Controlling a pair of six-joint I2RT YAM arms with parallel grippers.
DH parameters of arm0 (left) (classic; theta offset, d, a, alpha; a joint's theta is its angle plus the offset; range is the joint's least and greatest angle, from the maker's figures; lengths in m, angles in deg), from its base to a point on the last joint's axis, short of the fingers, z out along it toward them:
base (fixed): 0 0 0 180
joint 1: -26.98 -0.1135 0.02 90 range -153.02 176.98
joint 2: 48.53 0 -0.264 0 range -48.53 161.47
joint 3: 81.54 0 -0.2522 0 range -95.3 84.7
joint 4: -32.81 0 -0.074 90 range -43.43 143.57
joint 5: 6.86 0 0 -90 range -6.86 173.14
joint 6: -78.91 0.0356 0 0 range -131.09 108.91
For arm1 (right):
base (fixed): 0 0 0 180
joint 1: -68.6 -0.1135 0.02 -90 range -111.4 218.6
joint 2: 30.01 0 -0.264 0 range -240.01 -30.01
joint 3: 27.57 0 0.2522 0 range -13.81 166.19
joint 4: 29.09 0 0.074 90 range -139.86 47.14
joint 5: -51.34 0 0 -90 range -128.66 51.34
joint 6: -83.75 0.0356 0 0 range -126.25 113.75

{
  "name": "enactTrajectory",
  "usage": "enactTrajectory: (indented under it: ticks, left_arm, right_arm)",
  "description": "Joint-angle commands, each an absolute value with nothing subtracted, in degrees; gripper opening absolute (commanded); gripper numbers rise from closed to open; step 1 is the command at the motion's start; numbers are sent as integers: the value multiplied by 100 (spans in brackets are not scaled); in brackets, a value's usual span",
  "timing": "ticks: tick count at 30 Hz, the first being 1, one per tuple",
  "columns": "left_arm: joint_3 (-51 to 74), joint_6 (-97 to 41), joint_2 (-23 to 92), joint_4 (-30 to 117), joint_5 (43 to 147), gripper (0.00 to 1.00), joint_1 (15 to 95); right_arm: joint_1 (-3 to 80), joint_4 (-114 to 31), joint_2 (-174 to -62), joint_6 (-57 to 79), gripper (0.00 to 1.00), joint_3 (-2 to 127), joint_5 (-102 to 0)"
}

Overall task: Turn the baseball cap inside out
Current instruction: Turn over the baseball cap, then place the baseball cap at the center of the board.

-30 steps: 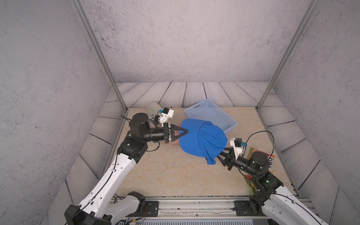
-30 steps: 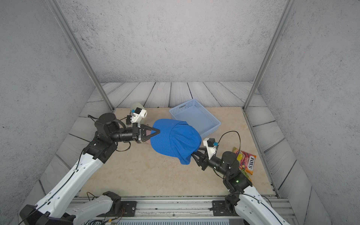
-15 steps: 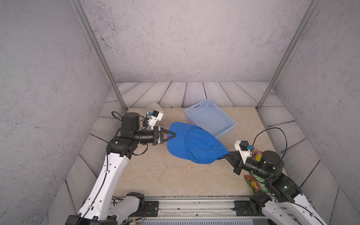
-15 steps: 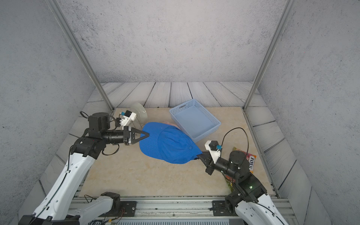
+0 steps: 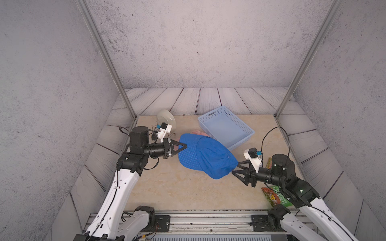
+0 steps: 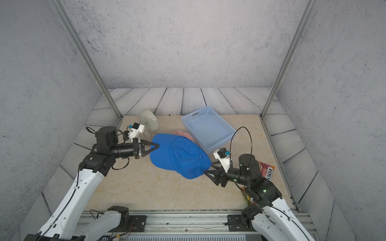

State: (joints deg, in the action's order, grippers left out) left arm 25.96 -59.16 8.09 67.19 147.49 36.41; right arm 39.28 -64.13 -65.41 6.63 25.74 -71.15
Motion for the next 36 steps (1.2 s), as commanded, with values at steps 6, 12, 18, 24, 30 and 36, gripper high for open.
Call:
enactTrajectory:
  ticks: [6, 12, 18, 24, 30, 36]
  left_arm:
    - [2721, -6290, 567, 5908, 14430, 0, 3603]
    - [2800, -6398, 568, 5742, 14394, 0, 3633]
    - [2805, -6515, 620, 5570, 14428, 0, 3711]
    - [2792, -6692, 685, 5281, 14401, 0, 3875]
    - [2783, -6757, 704, 5162, 14393, 0, 3987]
    - [2813, -6653, 699, 5250, 14369, 0, 4007]
  right_arm:
    - [3943, -5110, -6508, 4419, 85, 2485, -5541]
    - [3947, -5414, -6975, 5249, 86, 2904, -5548]
    - [3889, -4765, -7878, 5944, 83, 3046, -6886]
    - [3767, -4224, -8280, 6125, 80, 3043, -7281]
    - [3732, -4118, -8530, 6037, 70, 3077, -7443]
    - [3724, -4127, -8556, 5955, 60, 3119, -7466]
